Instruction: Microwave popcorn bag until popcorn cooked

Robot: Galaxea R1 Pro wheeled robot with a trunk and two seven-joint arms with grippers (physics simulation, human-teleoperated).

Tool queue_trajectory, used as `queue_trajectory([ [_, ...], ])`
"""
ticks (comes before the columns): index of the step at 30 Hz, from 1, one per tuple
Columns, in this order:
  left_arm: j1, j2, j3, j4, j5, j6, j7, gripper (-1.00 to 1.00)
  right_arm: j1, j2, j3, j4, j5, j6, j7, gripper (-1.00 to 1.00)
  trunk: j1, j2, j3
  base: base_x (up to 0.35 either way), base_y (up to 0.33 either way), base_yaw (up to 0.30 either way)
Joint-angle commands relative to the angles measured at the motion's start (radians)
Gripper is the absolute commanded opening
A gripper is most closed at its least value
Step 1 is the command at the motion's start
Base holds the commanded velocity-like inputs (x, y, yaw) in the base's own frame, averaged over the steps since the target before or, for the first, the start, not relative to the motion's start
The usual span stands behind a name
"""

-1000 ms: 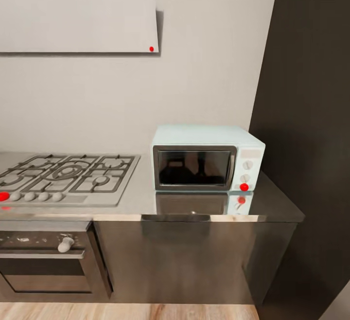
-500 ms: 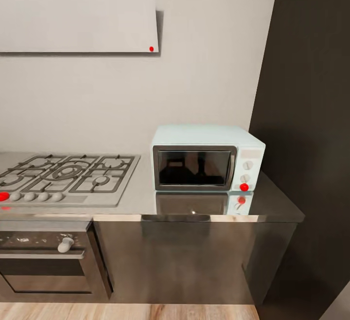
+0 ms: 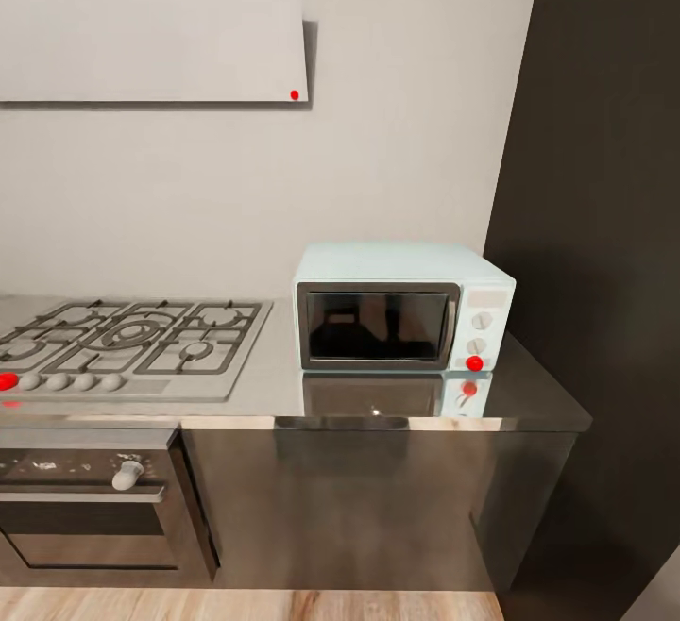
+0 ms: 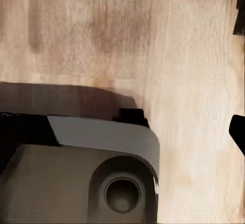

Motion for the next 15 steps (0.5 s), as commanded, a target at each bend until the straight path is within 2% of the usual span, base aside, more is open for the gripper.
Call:
queue_trajectory([
  [1,0.000,0.000,0.001,-0.001,0.005,-0.002,0.001,1.00,0.001,-0.001,0.008,-0.074,0.001,0.060,0.000,1.00,0.000,0.000,-0.001,0.000,0.000,0.000],
  [6,0.000,0.000,0.001,-0.001,0.005,-0.002,0.001,1.00,0.001,0.001,0.013,-0.532,0.000,0.405,-0.001,1.00,0.000,0.000,-0.001,0.000,0.000,0.000],
  [7,0.000,0.000,0.001,-0.001,0.005,-0.002,0.001,1.00,0.001,0.002,0.011,-0.663,-0.001,0.506,-0.001,1.00,0.000,0.000,-0.001,0.000,0.000,0.000],
  [8,0.000,0.000,0.001,-0.001,0.005,-0.002,0.001,1.00,0.001,0.002,0.011,-0.746,-0.001,0.573,-0.001,1.00,0.000,0.000,-0.001,0.000,0.000,0.000],
  [11,0.000,0.000,0.001,-0.002,0.005,-0.002,0.001,1.00,0.000,0.001,0.007,-1.055,-0.001,0.841,-0.002,1.00,0.000,0.000,-0.001,0.000,0.000,0.000],
  [12,0.000,0.000,0.001,-0.002,0.005,-0.002,0.001,1.00,-0.002,0.000,0.007,-1.115,0.000,0.890,-0.002,1.00,0.000,0.000,-0.001,0.000,0.000,0.000],
  [13,0.000,0.000,0.001,-0.002,0.005,-0.002,0.001,1.00,-0.022,0.000,0.008,-1.157,0.000,0.942,-0.002,1.00,0.000,0.000,-0.001,0.000,0.000,0.000],
  [14,0.000,0.000,0.001,-0.002,0.005,-0.002,0.001,1.00,-0.079,0.000,0.009,-1.174,0.000,0.999,-0.002,1.00,0.000,0.000,-0.001,0.000,0.000,0.000],
  [15,0.000,0.000,0.001,-0.002,0.005,-0.002,0.001,1.00,-0.155,0.000,0.008,-1.181,0.000,1.002,-0.002,1.00,0.000,0.000,-0.001,0.000,0.000,0.000],
])
